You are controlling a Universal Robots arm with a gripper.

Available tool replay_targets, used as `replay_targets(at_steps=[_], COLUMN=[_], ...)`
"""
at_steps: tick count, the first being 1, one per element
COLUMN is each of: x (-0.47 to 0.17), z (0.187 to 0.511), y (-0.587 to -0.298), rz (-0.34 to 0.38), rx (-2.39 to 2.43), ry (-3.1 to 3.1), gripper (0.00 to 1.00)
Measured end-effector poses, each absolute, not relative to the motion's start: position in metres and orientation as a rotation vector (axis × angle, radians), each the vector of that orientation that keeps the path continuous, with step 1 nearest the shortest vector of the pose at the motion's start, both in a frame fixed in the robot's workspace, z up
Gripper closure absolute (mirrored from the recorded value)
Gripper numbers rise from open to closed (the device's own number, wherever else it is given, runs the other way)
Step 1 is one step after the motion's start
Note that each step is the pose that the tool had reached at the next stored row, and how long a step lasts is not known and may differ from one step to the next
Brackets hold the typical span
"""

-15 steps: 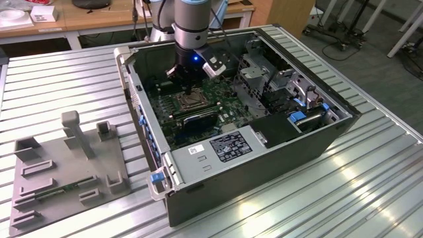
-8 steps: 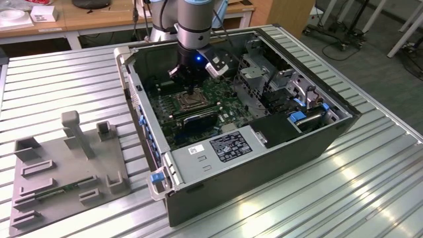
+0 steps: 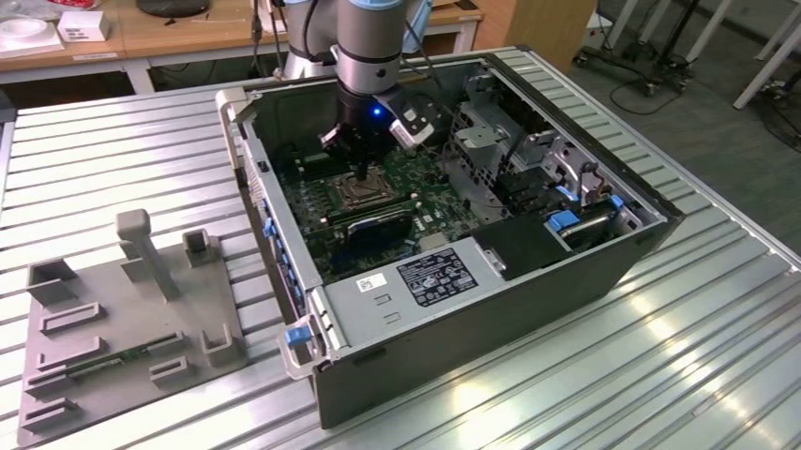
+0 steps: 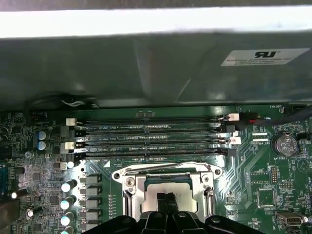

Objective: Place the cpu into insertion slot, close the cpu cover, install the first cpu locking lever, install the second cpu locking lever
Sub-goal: 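Install the first cpu locking lever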

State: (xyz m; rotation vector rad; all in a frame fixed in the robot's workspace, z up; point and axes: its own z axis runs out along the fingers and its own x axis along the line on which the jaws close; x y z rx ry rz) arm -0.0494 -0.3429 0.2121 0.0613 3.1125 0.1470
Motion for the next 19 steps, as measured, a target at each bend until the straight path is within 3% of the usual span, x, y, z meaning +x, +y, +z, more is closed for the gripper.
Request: replay_targets(at_steps=[19], x=[-0.0466], z=[0.2174], y=[-0.3443], rz=[0.147], rx=[0.061], ry=[3.113], gripper=[0.89])
